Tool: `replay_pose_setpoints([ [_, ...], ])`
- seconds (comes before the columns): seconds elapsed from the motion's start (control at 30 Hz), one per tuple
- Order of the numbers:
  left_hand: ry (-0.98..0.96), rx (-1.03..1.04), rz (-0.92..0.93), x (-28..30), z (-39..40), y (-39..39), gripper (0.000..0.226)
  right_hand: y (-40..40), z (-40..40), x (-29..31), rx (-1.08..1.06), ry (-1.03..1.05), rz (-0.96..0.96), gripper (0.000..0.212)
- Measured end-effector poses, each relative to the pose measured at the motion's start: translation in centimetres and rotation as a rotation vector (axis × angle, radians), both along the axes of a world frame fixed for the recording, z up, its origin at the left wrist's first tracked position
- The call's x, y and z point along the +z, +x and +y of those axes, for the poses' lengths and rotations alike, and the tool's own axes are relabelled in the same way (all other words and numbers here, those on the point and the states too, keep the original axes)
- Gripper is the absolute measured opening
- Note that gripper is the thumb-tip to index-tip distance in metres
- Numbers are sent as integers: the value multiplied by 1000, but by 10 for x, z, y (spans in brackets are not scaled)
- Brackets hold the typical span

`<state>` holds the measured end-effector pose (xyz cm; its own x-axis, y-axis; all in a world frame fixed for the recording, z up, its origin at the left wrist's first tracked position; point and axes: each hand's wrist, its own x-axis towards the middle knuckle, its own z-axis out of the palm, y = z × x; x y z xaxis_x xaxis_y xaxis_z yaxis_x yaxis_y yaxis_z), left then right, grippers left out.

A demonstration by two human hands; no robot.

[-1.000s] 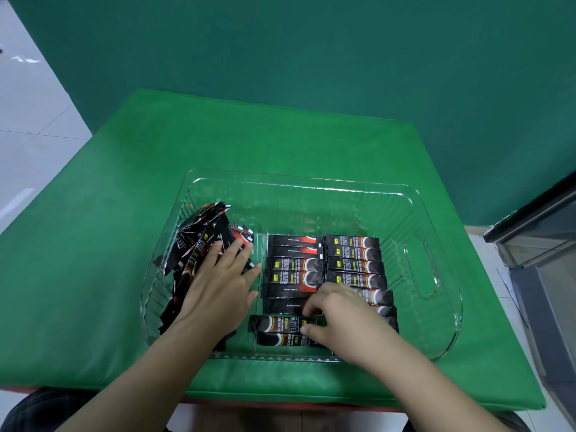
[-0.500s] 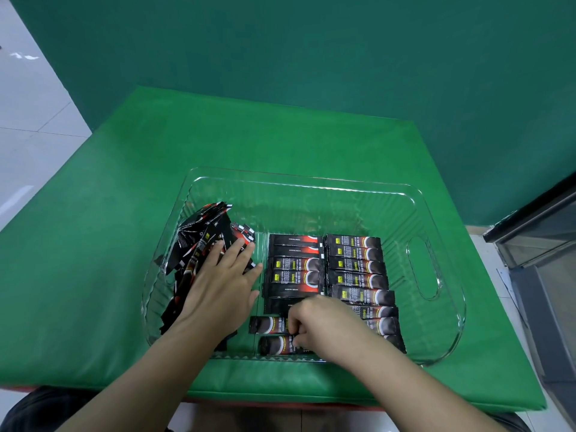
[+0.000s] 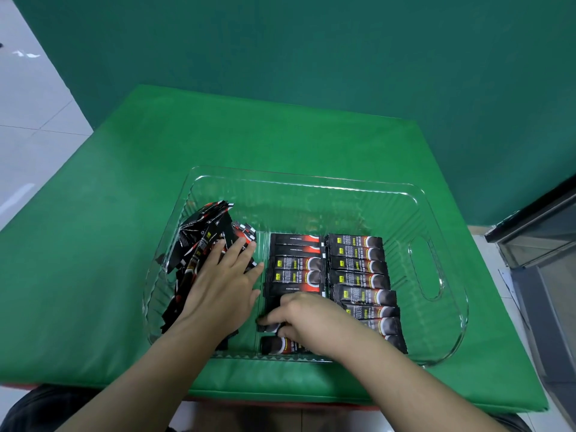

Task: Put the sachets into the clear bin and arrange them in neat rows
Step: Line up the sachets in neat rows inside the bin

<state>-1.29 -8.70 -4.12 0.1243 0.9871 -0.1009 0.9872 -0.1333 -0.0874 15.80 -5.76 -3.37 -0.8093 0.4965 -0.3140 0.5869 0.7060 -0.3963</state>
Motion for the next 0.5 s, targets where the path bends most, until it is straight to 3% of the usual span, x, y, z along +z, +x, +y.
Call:
replay_pose_setpoints([
  [0.2, -21, 5, 21, 1, 0, 0, 56, 12, 5, 8, -66, -72, 33, 41],
  [0.5, -22, 8, 22, 2, -1, 0, 56, 19, 3, 15, 13, 40, -65, 19],
])
